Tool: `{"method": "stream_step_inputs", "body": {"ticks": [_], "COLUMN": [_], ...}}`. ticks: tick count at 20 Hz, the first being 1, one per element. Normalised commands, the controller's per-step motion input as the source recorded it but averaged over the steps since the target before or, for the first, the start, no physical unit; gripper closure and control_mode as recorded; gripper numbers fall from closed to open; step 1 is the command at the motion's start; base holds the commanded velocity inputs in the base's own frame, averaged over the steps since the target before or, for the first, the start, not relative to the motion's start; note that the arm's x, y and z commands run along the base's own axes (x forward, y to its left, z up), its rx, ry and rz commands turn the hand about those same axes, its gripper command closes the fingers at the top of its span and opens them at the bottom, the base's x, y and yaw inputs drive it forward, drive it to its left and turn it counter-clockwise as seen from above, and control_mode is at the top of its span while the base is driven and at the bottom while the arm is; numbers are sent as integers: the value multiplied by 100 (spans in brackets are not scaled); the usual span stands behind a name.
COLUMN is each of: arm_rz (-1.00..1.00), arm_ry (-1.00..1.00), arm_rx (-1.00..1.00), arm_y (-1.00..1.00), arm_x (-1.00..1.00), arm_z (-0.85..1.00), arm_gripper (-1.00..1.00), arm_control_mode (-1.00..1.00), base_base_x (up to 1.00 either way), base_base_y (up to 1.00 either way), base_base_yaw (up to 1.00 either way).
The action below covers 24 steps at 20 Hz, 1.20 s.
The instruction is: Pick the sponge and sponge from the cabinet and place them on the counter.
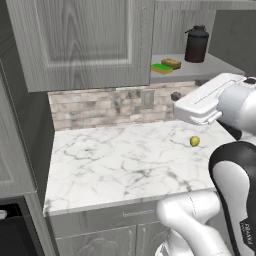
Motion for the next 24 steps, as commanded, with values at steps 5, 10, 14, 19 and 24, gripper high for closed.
{"method": "stream_step_inputs", "body": {"ticks": [5,10,14,19,24], "arm_rz": [6,0,0,-23,-28], "arm_ry": [-26,-18,0,-1,0], "arm_rx": [-12,-8,-1,5,7], "arm_y": [11,8,3,-7,-8], "arm_x": [12,5,2,15,14], "arm_z": [14,19,1,4,11], "arm_gripper": [-100,-100,-100,-100,-100], "arm_control_mode": [-100,-100,-100,-100,-100], "base_base_x": [0,0,0,0,0], "base_base_y": [0,0,0,0,0], "base_base_yaw": [0,0,0,0,0]}}
